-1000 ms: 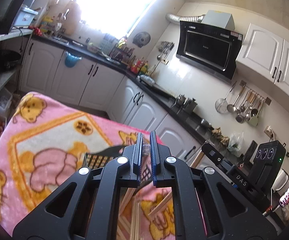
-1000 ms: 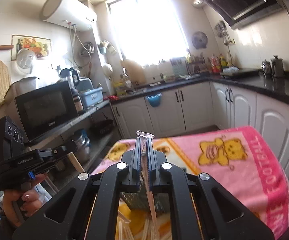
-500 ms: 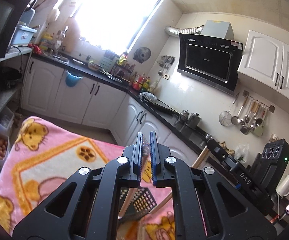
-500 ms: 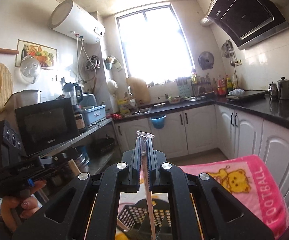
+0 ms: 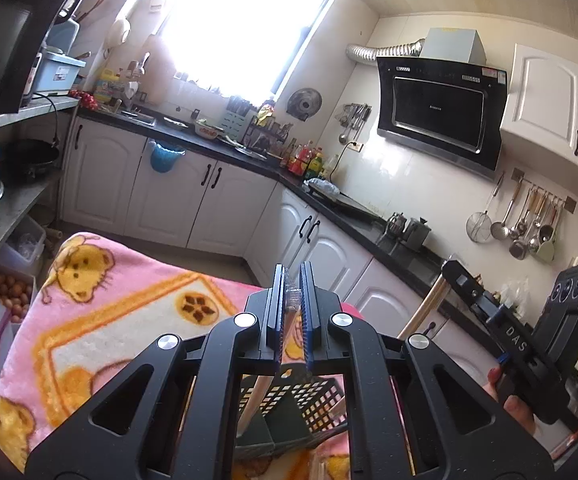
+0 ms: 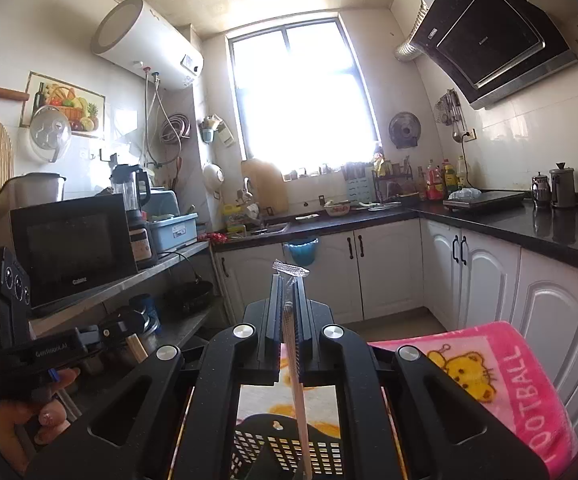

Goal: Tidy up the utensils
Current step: 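Lift the left tool's chopstick over the green caddy while the right tool carries its chopstick there, then open the left tool to drop its chopstick into the caddy while the right tool releases its own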

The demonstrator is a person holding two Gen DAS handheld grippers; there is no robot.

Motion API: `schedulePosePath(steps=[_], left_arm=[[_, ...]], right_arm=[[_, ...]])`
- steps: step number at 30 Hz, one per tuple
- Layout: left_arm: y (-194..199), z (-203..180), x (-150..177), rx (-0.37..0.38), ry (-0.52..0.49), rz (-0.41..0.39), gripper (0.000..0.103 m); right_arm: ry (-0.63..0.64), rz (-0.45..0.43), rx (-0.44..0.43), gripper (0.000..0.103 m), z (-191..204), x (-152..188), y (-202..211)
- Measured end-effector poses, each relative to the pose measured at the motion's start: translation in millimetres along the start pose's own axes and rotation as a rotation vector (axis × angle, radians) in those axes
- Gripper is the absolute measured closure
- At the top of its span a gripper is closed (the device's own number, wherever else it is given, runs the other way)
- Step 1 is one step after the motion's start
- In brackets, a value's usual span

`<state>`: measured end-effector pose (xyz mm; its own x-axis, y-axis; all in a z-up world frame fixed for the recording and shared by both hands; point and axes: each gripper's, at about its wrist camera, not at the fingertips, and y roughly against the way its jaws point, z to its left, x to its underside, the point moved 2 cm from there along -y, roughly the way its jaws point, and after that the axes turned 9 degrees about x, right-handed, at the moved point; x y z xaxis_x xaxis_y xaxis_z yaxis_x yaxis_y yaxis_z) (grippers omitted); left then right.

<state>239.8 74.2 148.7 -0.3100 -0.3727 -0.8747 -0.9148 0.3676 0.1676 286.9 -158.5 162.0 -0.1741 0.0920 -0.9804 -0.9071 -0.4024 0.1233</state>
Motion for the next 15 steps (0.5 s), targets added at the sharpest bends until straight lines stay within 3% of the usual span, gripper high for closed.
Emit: schedulePosePath(steps=[15], left_arm=[[-11.8, 9.0, 39.8, -0.019, -0.026, 0.025, 0.099]], right_arm=[[-0.031, 0.028, 0.046, 0.097, -12.2, 44.9, -17.5]])
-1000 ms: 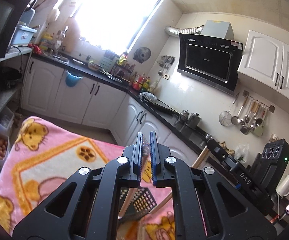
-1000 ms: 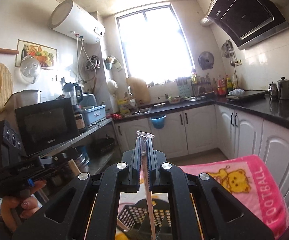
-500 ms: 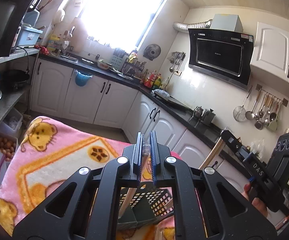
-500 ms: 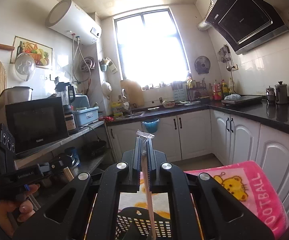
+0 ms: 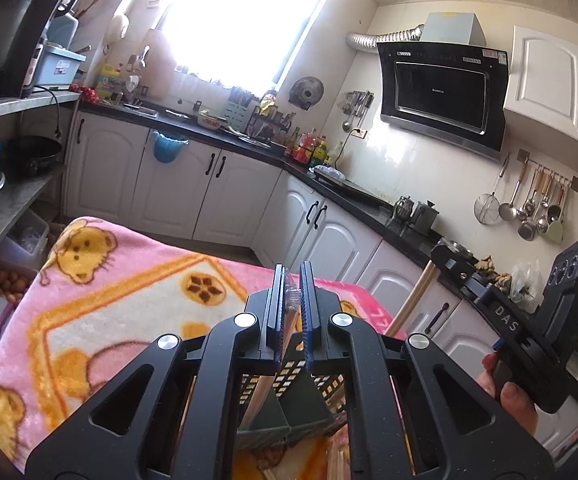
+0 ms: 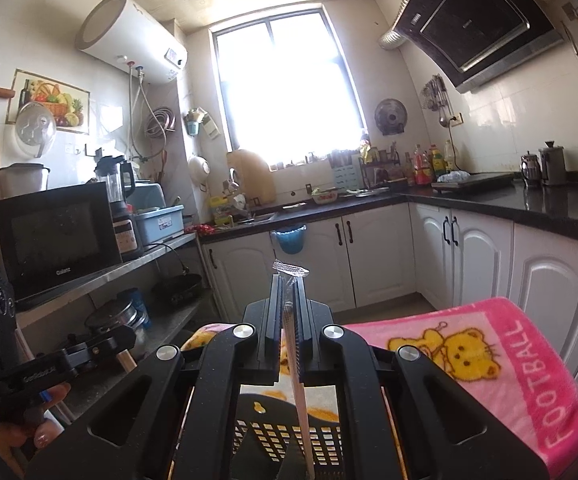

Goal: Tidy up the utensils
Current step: 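Open the left tool to drop its chopstick into the caddy while the right tool releases its own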

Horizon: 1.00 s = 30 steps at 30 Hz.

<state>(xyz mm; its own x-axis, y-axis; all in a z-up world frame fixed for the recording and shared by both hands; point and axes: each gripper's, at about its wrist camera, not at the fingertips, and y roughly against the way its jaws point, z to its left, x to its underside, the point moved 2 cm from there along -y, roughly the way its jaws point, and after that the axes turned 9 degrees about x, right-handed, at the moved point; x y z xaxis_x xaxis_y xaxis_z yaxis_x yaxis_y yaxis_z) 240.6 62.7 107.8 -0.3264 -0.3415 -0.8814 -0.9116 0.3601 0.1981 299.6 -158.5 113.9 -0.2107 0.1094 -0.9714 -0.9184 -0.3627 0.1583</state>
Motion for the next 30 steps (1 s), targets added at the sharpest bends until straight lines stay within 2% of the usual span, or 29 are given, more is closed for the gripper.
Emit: schedulePosePath(steps=[10, 12, 16, 18, 21, 23, 25, 29, 30], left_arm=[[-3.4, 5.0, 19.4, -0.006, 0.019, 0.033, 0.099], [-2.9, 6.2, 21.0, -0.005, 0.024, 0.036, 0.099], [-0.6, 9.0, 25.4, -0.011, 0.031, 0.043, 0.099], [0.2, 9.6, 27.0, -0.015, 0.036, 0.046, 0.099], [3.5, 11.0, 29.4, -0.022, 0.042, 0.046, 0.098], [5.3, 10.7, 30.4, -0.026, 0.041, 0.046, 0.094], [7.6, 10.1, 31.9, -0.024, 0.046, 0.047, 0.082], [13.0, 8.3, 33.6, -0.028, 0.045, 0.043, 0.071], [14.4, 8.0, 33.5, -0.026, 0.046, 0.04, 0.066]], right_arm=[[-0.029, 0.054, 0.021, 0.096, -4.3, 25.5, -9.3], [-0.045, 0.069, 0.028, 0.087, -7.3, 29.1, -9.3], [-0.062, 0.089, 0.043, 0.077, -12.4, 33.1, -6.0], [-0.07, 0.099, 0.054, 0.068, -15.5, 34.6, -1.9], [-0.073, 0.109, 0.074, 0.061, -20.1, 36.1, 6.4], [-0.065, 0.127, 0.088, 0.057, -22.8, 38.3, 11.6], [-0.056, 0.148, 0.098, 0.054, -25.0, 40.8, 15.1], [-0.031, 0.177, 0.111, 0.049, -28.3, 47.2, 23.7], [-0.024, 0.18, 0.115, 0.048, -28.9, 48.3, 25.3]])
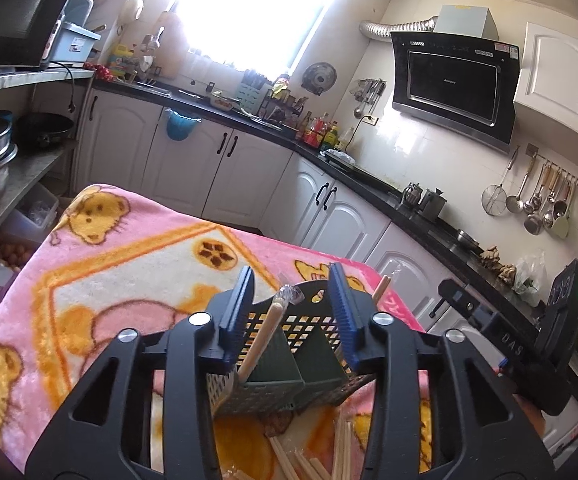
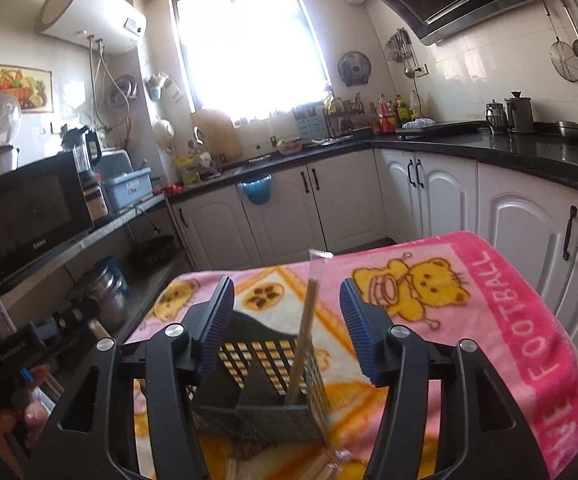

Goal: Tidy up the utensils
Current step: 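Open the left tool to drop its chopstick into the caddy while the right tool releases its own, then move both open tools back down to the chopstick pile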

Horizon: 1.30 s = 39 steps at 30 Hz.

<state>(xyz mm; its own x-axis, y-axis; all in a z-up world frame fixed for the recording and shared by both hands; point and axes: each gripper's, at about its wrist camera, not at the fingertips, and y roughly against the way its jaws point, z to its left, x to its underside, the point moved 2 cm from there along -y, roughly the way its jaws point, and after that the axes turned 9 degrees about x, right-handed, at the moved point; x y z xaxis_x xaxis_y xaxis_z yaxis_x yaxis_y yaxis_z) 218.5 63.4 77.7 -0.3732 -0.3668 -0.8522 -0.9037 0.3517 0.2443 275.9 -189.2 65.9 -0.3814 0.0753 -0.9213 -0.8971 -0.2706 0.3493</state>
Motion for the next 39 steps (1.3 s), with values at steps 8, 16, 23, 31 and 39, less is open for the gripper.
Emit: schedulePosePath(steps=[8, 16, 23, 31, 39], left_arm=[[22.2, -0.6, 0.1, 0.002, 0.01, -0.044, 0.031], [49.8, -2.2, 3.4, -0.023, 0.006, -0.085, 0.011], [63.5, 2.5, 15.2, -0.047, 0.026, -0.07, 0.011], [65.6, 11.9, 40.3, -0.073, 0.042, -0.014, 0.011], [64.1, 22.8, 60.5, -0.102, 0.06, 0.036, 0.011]], right_arm=[[0.028, 0.017, 0.007, 0.037, -3.3, 11.1, 17.1], [0.037, 0.044, 0.002, 0.034, -5.2, 22.3, 31.5], [0.064, 0.08, -0.01, 0.034, -2.1, 37.4, 42.2], [0.097, 0.128, -0.052, 0.034, 9.1, 61.5, 57.8], [0.136, 0.173, -0.078, 0.034, 21.5, 84.6, 67.1]])
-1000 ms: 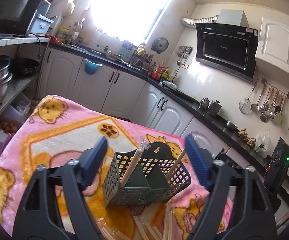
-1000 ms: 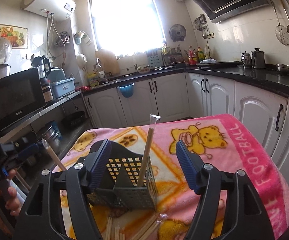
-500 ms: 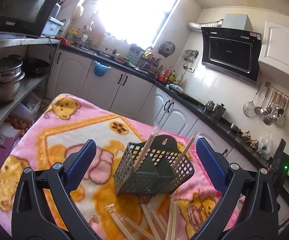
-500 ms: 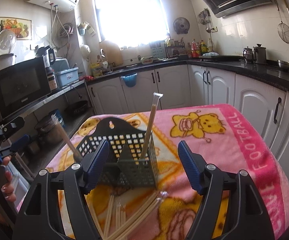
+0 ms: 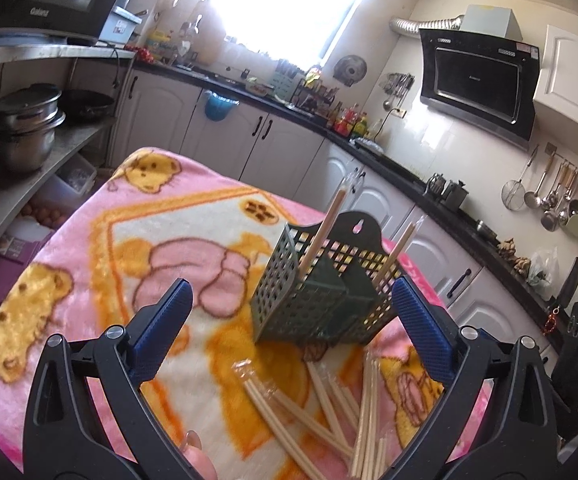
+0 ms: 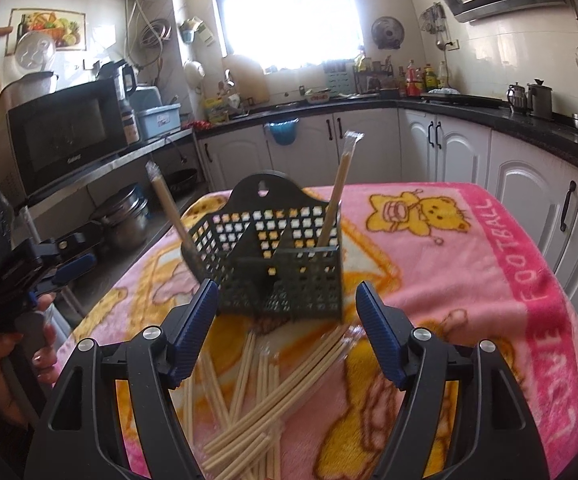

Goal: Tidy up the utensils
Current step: 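Move both open tools back down to the chopstick pile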

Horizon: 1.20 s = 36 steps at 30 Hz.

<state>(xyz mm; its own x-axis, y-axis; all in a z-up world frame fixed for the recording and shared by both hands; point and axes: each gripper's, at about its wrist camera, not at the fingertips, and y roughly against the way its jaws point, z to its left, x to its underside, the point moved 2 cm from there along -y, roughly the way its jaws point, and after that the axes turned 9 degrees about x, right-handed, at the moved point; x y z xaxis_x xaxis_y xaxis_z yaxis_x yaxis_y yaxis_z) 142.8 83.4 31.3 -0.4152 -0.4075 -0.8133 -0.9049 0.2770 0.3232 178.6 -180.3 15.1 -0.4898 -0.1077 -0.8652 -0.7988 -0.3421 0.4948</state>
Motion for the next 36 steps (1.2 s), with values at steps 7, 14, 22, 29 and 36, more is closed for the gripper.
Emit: schedulePosePath(steps=[7, 14, 22, 29, 36], left_arm=[[-8.5, 9.8, 17.5, -0.023, 0.023, 0.053, 0.011], [-17.7, 22.0, 34.8, -0.052, 0.053, 0.108, 0.011], [-30.7, 33.9, 50.1, -0.061, 0.098, 0.175, 0.011], [-41.7, 41.3, 60.3, -0.065, 0.135, 0.222, 0.02], [-54.3, 48.8, 71.2, -0.043, 0.183, 0.272, 0.039]], right_arm=[[0.004, 0.062, -0.025, 0.034, 10.8, 21.0, -3.0], [0.017, 0.098, -0.032, 0.034, 15.1, 37.7, -2.8], [0.022, 0.149, -0.038, 0.034, 16.7, 55.6, -5.2], [0.009, 0.21, -0.057, 0.034, 16.1, 70.7, -11.5], [-0.028, 0.276, -0.082, 0.044, 13.7, 81.6, -23.8]])
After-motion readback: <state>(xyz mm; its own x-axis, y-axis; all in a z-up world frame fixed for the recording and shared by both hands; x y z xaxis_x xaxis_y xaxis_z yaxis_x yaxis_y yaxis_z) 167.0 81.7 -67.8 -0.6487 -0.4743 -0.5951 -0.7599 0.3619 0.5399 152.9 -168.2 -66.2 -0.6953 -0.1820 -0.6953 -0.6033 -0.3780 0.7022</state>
